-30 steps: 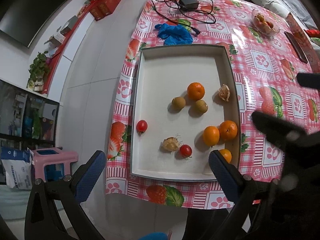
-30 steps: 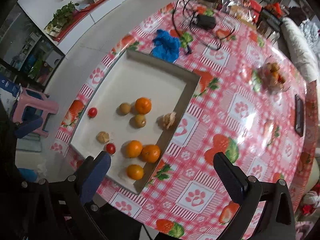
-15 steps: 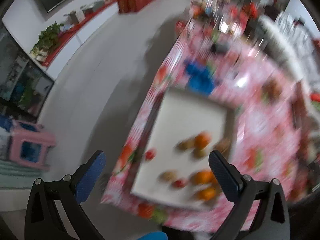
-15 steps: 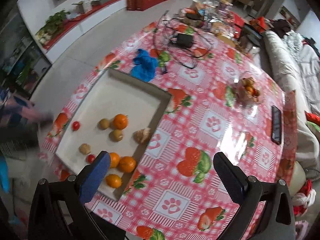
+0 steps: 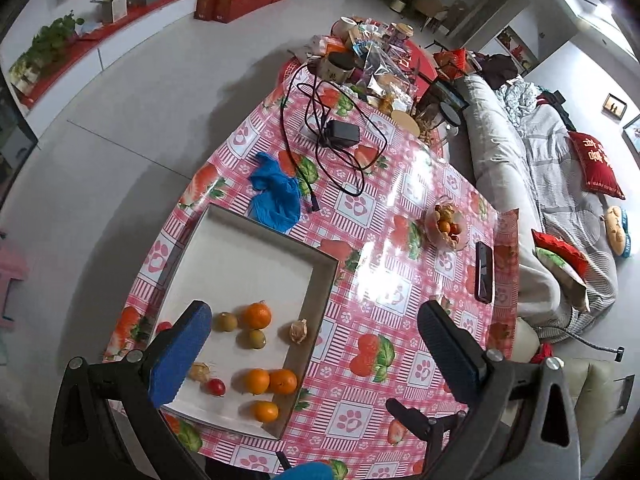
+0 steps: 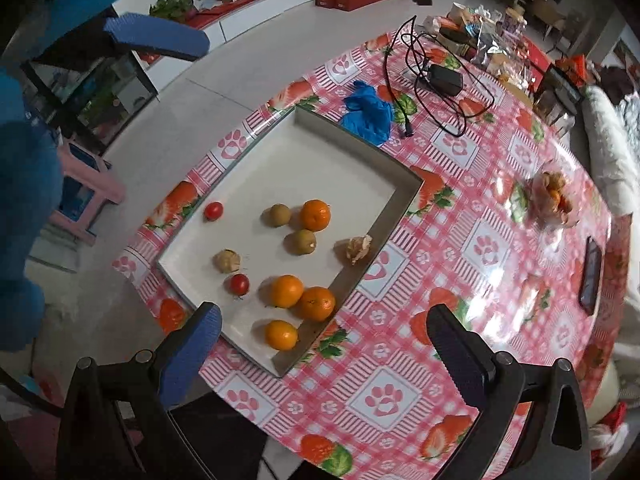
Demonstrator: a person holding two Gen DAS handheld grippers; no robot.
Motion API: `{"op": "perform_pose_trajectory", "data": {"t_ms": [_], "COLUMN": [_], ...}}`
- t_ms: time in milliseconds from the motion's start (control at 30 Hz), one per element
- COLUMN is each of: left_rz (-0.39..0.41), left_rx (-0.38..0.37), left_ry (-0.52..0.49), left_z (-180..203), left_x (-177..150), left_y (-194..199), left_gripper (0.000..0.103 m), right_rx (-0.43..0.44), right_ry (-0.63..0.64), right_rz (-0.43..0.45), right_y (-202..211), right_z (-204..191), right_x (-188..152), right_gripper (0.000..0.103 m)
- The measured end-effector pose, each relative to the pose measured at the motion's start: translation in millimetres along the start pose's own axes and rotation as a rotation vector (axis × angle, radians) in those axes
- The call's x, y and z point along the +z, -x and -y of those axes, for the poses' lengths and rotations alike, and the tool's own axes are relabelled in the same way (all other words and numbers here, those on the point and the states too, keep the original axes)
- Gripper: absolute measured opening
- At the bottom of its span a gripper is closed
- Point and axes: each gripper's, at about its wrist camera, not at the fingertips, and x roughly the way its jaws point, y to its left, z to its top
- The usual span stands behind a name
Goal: Organize fruits
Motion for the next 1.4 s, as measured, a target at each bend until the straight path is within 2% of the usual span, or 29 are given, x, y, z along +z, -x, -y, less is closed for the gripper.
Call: {"op": "perform_pose_trajectory", "data": {"t_ms": [833, 1400], "left_rz": [0.005, 0.004], "left_rx": [0.001, 0.037], "left_ry": [0.013, 0.014], "left_z": [-5.0, -10.3], "left_x": [-3.7, -6.2], "left_y": [2.7, -1.8], "left_gripper": [0.103, 0.103], "right_rx": [0.009, 0.011], "right_ry": [0.013, 0.019], "right_rz": [0.012, 0.001], "right_y": [3.0, 0.3], "right_z": [-5.2, -8.3], "right_x": [0.6, 1.3], "right_gripper": [0.103, 0.103]}}
